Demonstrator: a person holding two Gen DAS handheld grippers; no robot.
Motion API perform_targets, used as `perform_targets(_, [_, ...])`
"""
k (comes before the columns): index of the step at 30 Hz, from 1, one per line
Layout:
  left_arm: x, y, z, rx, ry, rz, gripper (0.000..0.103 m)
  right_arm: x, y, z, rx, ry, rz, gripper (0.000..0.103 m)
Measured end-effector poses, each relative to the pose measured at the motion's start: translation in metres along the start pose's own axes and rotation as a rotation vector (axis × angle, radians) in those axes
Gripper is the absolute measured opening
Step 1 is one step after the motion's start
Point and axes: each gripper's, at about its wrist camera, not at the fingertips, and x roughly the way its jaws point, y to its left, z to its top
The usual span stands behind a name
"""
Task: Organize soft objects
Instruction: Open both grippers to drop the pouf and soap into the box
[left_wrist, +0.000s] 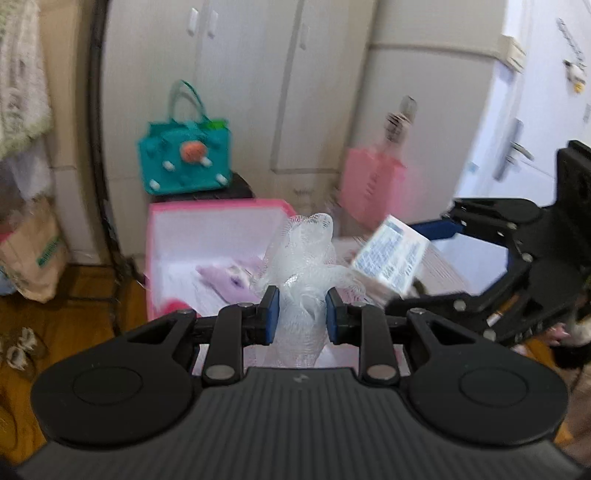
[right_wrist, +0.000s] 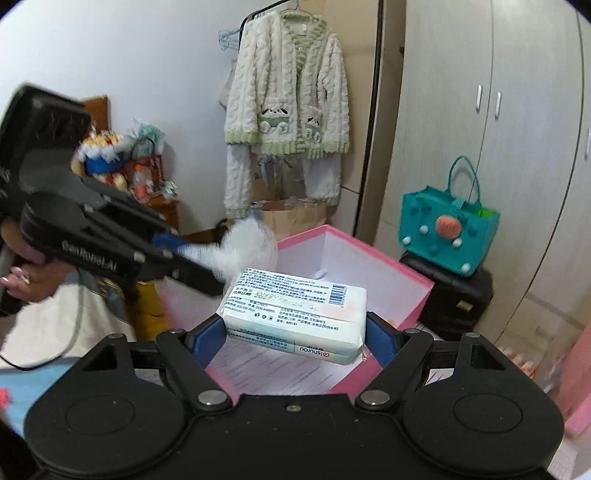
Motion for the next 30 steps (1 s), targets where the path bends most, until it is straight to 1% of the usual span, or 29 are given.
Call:
perform_targets(4, [0.024,0.025,0.007,-0.05,-0.012,0.025,0.024,0.029,-0.016,0.014,0.002,0.033,-0.005,0.083])
perform_targets(6, [0.037,0.034,0.009,-0.061,-0.008,0.052,0.024,0.044,-0.022,0.018,0.003,0.047,-0.004,0.083])
perform_targets(8, [0.05,0.041,0.013,-0.062,0.004,0.083,0.024,0.059,-0.021,0.019,-0.025,0.063,-0.004,0.083])
perform_targets(12, [0.078,0.052,0.024,-0.055,0.04,0.144,0.024,0.098,-0.019,0.022,-0.085,0.154,0.032,0.083])
perform_targets(13, [0.084,0.053,0.027,-0.042,0.054,0.151,0.025,0.107,-0.019,0.023,-0.1,0.18,0.038,0.083])
perform_targets(15, [0.098,0.059,0.031,-0.055,0.089,0.158,0.025,0.125,-0.016,0.023,-0.137,0.229,0.049,0.083])
perform_targets(18, [0.115,0.064,0.031,-0.058,0.134,0.176,0.025,0.147,-0.016,0.024,-0.149,0.29,0.06,0.083])
perform_targets(20, [0.122,0.064,0.03,-0.039,0.143,0.198,0.026,0.156,-0.017,0.024,-0.158,0.313,0.074,0.083])
perform_targets(22, [0.126,0.067,0.029,-0.052,0.143,0.209,0.027,0.164,-0.018,0.024,-0.168,0.332,0.084,0.084])
perform_targets(24, [0.126,0.069,0.028,-0.072,0.134,0.212,0.031,0.17,-0.019,0.026,-0.182,0.336,0.089,0.085])
perform_targets(25, [0.127,0.07,0.028,-0.077,0.129,0.216,0.035,0.171,-0.017,0.025,-0.194,0.344,0.098,0.085])
perform_targets(26, [0.126,0.069,0.028,-0.073,0.122,0.221,0.035,0.173,-0.016,0.026,-0.202,0.35,0.107,0.085])
perform_targets(27, [0.124,0.067,0.028,-0.061,0.115,0.221,0.035,0.174,-0.015,0.027,-0.206,0.351,0.113,0.085])
perform_targets(29, [0.118,0.064,0.028,-0.06,0.11,0.211,0.043,0.173,-0.015,0.027,-0.201,0.337,0.116,0.086])
perform_targets(30, [0.115,0.064,0.027,-0.064,0.105,0.205,0.043,0.169,-0.015,0.027,-0.195,0.326,0.116,0.086])
